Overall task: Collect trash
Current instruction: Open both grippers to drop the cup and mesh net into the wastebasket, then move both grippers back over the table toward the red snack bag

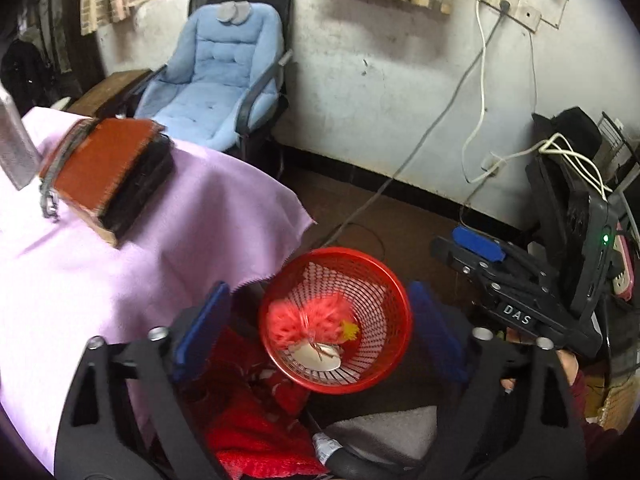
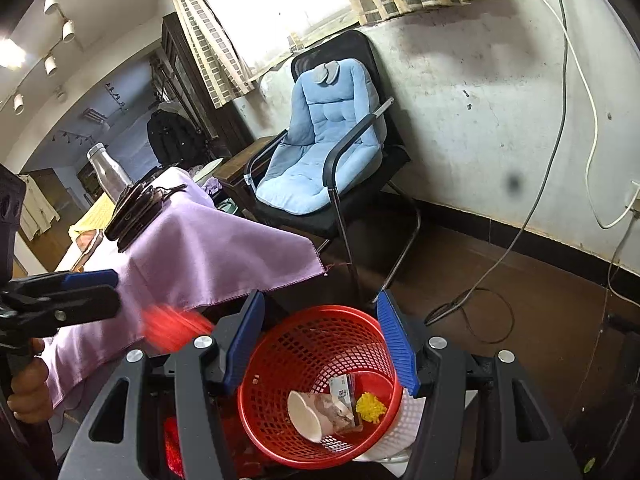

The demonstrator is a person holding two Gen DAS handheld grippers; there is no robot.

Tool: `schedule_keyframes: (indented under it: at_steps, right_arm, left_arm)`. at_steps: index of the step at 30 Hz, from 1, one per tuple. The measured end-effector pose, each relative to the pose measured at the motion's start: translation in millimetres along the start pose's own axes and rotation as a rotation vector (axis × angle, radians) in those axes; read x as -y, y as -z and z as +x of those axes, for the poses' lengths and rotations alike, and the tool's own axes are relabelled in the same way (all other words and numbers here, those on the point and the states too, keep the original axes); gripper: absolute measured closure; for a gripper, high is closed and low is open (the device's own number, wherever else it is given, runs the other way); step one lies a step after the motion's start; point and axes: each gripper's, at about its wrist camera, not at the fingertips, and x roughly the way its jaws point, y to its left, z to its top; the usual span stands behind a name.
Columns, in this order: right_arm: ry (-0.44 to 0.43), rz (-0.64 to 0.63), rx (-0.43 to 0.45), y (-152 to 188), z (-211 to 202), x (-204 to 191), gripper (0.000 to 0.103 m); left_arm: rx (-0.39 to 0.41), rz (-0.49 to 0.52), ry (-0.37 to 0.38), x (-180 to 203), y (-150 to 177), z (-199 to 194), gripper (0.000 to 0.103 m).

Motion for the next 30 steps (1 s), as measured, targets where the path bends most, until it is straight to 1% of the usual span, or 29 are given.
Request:
schedule_keyframes:
  at_steps: [5,9,13,17,22,30]
  right_arm:
    - [-0.008,-0.003,0.013,-2,-6,-4,0.045]
    - [-0.021,-0.019,0.014,-3,-8,-14,0.045]
    - [-0.04,-0.056,0.017,-7,-11,-32,0.045]
    - [-0.068,-0.101,0.021,-10,-16,-58,0.045]
    - [-0.124,-0.179,0.018,-15,-18,-104,0.044]
    - [-0.236,-0.324,-0.011,-11,-20,-200,0.039]
  left_arm:
    - [0.025,-0.033,-0.027,-13,2,-15,0.012]
    - [0.049,-0.073,-0.064,-29,8,-31,0.012]
    - [0.077,-0.118,-0.099,-49,16,-49,0.012]
    - [0.12,-0.18,-0.146,-78,33,-77,0.012]
    - [0.18,-0.282,-0.189,-117,58,-114,0.01]
    - [0.295,-0.482,-0.269,-192,123,-185,0.008]
